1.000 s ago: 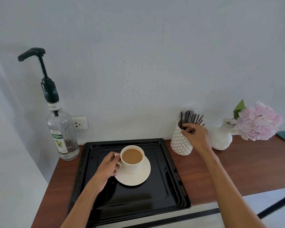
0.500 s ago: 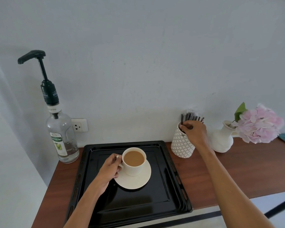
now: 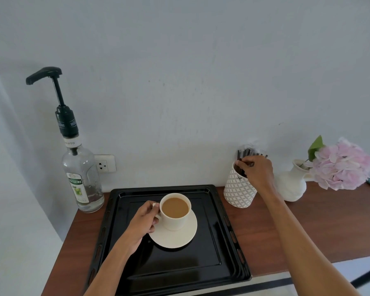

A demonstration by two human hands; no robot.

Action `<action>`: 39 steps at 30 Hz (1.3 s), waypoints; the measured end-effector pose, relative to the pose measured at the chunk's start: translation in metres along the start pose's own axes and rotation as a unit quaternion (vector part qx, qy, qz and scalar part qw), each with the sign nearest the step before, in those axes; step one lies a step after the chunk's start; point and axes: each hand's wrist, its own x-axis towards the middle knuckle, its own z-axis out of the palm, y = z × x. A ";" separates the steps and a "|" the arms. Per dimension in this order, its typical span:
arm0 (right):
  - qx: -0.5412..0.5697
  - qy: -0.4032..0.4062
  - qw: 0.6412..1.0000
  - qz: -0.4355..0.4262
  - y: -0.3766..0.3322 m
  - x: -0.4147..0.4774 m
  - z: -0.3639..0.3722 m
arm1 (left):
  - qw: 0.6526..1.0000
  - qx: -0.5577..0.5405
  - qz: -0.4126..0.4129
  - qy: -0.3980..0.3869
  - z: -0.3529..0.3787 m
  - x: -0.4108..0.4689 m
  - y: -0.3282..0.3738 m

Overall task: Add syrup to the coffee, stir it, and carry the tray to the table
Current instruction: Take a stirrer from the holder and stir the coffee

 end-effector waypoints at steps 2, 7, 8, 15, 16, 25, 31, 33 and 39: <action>-0.016 0.004 1.000 -0.010 -0.003 0.001 -0.004 | 1.000 0.000 -0.001 0.000 0.000 0.000 0.000; -0.033 0.042 0.997 -0.050 -0.027 0.005 -0.030 | 1.000 -0.003 -0.001 -0.001 -0.001 0.000 -0.001; -0.033 0.044 0.996 -0.065 -0.034 0.005 -0.036 | 1.000 -0.006 -0.001 -0.002 -0.001 0.000 -0.001; 0.013 0.068 0.988 -0.141 -0.092 0.002 -0.057 | 1.000 -0.012 0.004 -0.010 -0.002 0.001 -0.004; 0.029 0.065 0.987 -0.143 -0.099 0.000 -0.056 | 1.000 -0.011 0.004 -0.010 -0.003 0.001 -0.004; 0.149 -0.086 0.980 -0.103 -0.118 -0.058 0.000 | 1.000 -0.020 0.003 -0.010 -0.004 0.001 -0.005; 0.105 -0.169 0.970 -0.140 -0.112 -0.092 0.040 | 1.000 -0.024 -0.001 -0.006 -0.004 0.005 -0.009; 0.093 -0.188 0.967 -0.143 -0.112 -0.098 0.047 | 1.000 -0.024 0.002 -0.005 -0.003 0.004 -0.008; 0.109 -0.239 0.957 -0.120 -0.108 -0.108 0.063 | 1.000 -0.025 0.013 0.003 -0.001 0.003 -0.009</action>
